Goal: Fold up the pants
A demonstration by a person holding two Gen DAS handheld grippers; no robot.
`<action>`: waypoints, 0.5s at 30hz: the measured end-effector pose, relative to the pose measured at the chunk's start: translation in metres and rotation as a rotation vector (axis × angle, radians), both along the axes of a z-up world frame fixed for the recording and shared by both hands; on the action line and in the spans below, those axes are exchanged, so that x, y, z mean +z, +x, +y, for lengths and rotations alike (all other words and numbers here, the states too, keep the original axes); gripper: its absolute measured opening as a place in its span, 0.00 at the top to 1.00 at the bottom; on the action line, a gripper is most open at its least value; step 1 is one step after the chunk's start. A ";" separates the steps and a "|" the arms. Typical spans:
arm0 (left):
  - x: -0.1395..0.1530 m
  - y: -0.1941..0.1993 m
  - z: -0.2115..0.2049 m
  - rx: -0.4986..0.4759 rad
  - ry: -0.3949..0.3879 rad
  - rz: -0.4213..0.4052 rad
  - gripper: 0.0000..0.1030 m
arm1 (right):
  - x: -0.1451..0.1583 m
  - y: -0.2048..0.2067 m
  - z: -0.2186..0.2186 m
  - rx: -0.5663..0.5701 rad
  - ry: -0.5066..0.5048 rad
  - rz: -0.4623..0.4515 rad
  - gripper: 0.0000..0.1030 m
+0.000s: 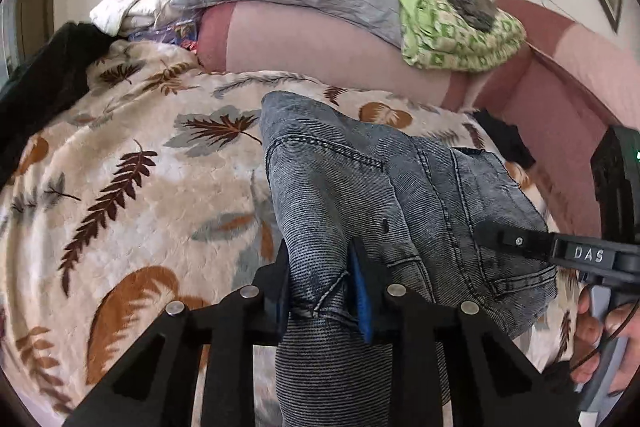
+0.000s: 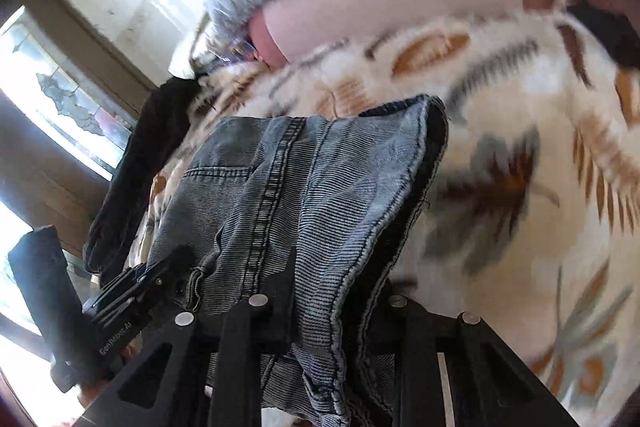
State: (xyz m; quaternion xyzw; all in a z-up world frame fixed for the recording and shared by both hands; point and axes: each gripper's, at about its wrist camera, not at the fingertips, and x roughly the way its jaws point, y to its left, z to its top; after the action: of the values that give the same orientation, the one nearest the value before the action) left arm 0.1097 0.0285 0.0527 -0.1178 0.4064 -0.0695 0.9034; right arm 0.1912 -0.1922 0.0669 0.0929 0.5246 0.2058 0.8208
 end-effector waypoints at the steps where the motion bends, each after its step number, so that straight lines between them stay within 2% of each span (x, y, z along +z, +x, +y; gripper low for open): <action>1: -0.011 0.007 0.002 0.014 0.012 0.006 0.64 | -0.016 0.009 0.004 0.003 -0.036 0.001 0.69; 2: -0.022 0.011 0.004 0.034 0.024 0.014 0.58 | -0.029 0.012 0.006 0.007 -0.057 0.025 0.66; 3: -0.039 0.019 0.004 0.065 0.063 0.047 0.37 | -0.050 0.017 0.004 0.002 -0.082 0.087 0.60; 4: -0.056 0.024 0.008 0.081 0.101 0.110 0.28 | -0.071 0.020 0.002 -0.027 -0.120 0.159 0.54; 5: -0.069 0.027 0.010 0.091 0.127 0.187 0.28 | -0.078 0.015 -0.004 -0.060 -0.136 0.161 0.51; 6: -0.070 0.019 0.017 0.094 0.089 0.188 0.28 | -0.072 0.007 -0.009 -0.072 -0.101 0.122 0.49; 8: -0.057 -0.003 0.027 0.136 0.060 0.131 0.24 | -0.054 -0.011 -0.016 -0.080 -0.112 0.054 0.43; 9: -0.048 -0.015 0.028 0.156 0.070 0.121 0.20 | -0.042 -0.022 -0.020 -0.093 -0.127 0.014 0.34; 10: -0.041 -0.025 0.028 0.169 0.069 0.112 0.17 | -0.030 -0.035 -0.023 -0.101 -0.134 -0.026 0.30; 12: -0.027 -0.046 0.022 0.172 0.068 0.082 0.17 | -0.011 -0.057 -0.027 -0.096 -0.154 -0.082 0.26; 15: -0.013 -0.060 0.003 0.144 0.113 0.079 0.17 | 0.010 -0.094 -0.022 -0.049 -0.225 -0.127 0.22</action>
State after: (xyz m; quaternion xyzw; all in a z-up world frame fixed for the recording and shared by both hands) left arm 0.0496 0.0316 0.0396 -0.0983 0.4354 0.0232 0.8946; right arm 0.0970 -0.2145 0.0765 -0.0003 0.4890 0.1311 0.8624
